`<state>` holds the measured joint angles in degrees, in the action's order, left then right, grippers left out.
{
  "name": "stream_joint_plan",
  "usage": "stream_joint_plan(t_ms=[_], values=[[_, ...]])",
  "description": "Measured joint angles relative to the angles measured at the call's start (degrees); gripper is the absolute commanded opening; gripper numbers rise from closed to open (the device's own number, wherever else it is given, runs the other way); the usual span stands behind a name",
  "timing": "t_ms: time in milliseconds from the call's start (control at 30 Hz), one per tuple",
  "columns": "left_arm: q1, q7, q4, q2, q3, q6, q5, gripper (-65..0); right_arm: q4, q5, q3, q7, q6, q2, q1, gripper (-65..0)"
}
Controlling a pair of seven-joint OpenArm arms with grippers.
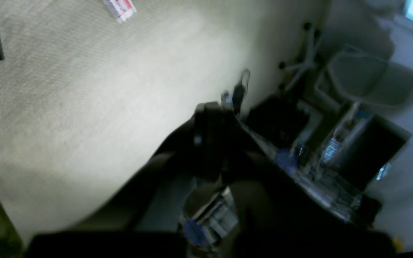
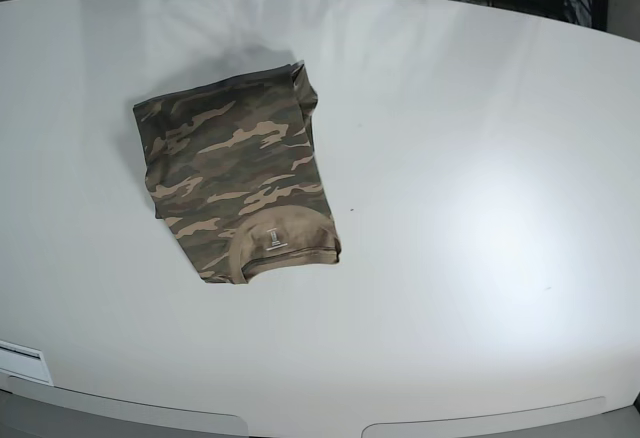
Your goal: Fold the T-shirt properly
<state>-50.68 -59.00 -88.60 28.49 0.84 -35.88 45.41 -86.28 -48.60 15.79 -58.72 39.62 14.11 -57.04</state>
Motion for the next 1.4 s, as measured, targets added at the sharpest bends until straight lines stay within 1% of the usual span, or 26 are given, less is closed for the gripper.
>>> stream_joint_plan(t_ms=[67, 133, 233, 267, 367, 467, 533, 600, 633, 667, 733, 767, 833, 933, 967, 1000, 1067, 1133, 1200, 1233, 1267, 1300, 1400], values=[[3.72, 4.35, 6.73, -2.08, -0.04, 2.16, -2.49, -65.0, 4.2, 4.87, -2.58, 5.05, 0.11, 0.0, 3.23, -65.0], [7.93, 8.35, 13.77, -4.15, 0.0, 3.17, -5.35, -65.0, 8.52, 10.1, -5.09, 11.04, -0.09, -0.28, 6.67, -65.0], [14.38, 13.38, 24.13, -7.19, 0.02, 2.89, -9.46, -65.0, 15.54, 17.62, -8.81, 19.91, -0.09, -0.28, 11.98, -65.0], [16.44, 15.8, 27.41, -8.13, 0.0, 2.91, -11.17, -65.0, 17.88, 20.06, -9.99, 22.84, -0.37, -0.31, 13.81, -65.0], [21.86, 22.58, 35.98, -10.32, -0.09, 2.78, -15.93, -65.0, 24.85, 26.45, -13.86, 30.73, -3.85, -0.33, 19.19, -65.0], [25.94, 29.7, 42.32, -11.17, -0.11, 3.04, -21.51, -65.0, 31.34, 32.2, -17.51, 36.0, -8.5, -0.33, 24.13, -65.0], [28.06, 36.28, 45.38, -11.5, -0.09, 3.32, -25.29, -65.0, 35.23, 34.73, -19.69, 39.8, -11.43, -0.33, 26.97, -65.0], [30.4, 43.08, 47.39, -12.0, -0.09, 4.94, -29.38, -65.0, 38.38, 36.79, -21.62, 43.71, -13.77, -0.46, 29.66, -65.0], [31.56, 46.1, 48.19, -12.22, -0.09, 7.17, -31.15, -65.0, 39.56, 37.68, -22.58, 44.28, -14.43, -0.44, 31.26, -65.0], [32.61, 48.96, 48.85, -12.46, -0.15, 10.23, -32.81, -65.0, 40.57, 37.24, -23.47, 44.22, -15.43, -0.48, 32.87, -65.0], [34.51, 53.81, 50.25, -12.81, -0.07, 17.35, -34.93, -65.0, 42.14, 37.24, -24.83, 44.52, -17.99, -0.59, 35.85, -65.0], [35.23, 55.63, 51.01, -12.92, -0.07, 20.35, -35.6, -65.0, 42.8, 37.33, -25.38, 44.78, -19.67, -0.7, 37.27, -65.0], [36.0, 59.08, 52.89, -13.27, -0.07, 23.69, -35.74, -65.0, 43.54, 37.68, -25.99, 45.2, -22.91, -1.05, 39.36, -65.0], [35.87, 61.02, 56.74, -14.49, -1.09, 24.13, -35.87, -65.0, 44.74, 41.35, -26.21, 45.88, -27.56, -2.93, 39.85, -65.0], [35.58, 61.33, 57.92, -15.13, -2.01, 24.65, -35.95, -65.0, 45.46, 41.51, -26.25, 45.88, -28.48, -3.8, 39.54, -65.0], [35.52, 62.1, 59.01, -15.91, -3.15, 26.25, -36.0, -65.0, 46.21, 41.79, -26.25, 46.03, -29.22, -4.59, 39.26, -65.0], [35.41, 63.28, 60.81, -17.49, -6.05, 29.68, -35.89, -65.0, 48.19, 42.58, -26.38, 45.88, -28.35, -6.29, 38.84, -65.0], [35.43, 64.26, 61.72, -18.58, -9.55, 30.45, -35.5, -65.0, 49.64, 44.33, -26.49, 45.77, -28.48, -8.15, 38.45, -65.0], [35.74, 64.32, 61.81, -19.3, -13.09, 30.97, -34.16, -65.0, 49.99, 46.01, -26.53, 46.07, -28.61, -9.27, 37.92, -65.0], [36.02, 64.65, 61.81, -19.54, -14.67, 31.21, -33.16, -65.0, 49.99, 46.71, -26.53, 47.01, -29.31, -9.73, 37.77, -65.0], [36.26, 64.74, 61.81, -19.85, -16.0, 32.41, -32.15, -65.0, 49.99, 46.71, -26.45, 47.41, -29.94, -10.08, 37.66, -65.0], [36.44, 64.89, 61.79, -20.02, -16.76, 33.22, -30.71, -65.0, 49.99, 47.41, -26.47, 47.39, -30.03, -10.45, 37.66, -65.0], [36.39, 65.02, 61.7, -20.09, -17.07, 33.35, -30.82, -65.0, 49.99, 47.58, -26.47, 47.63, -30.01, -11.3, 37.51, -65.0]])
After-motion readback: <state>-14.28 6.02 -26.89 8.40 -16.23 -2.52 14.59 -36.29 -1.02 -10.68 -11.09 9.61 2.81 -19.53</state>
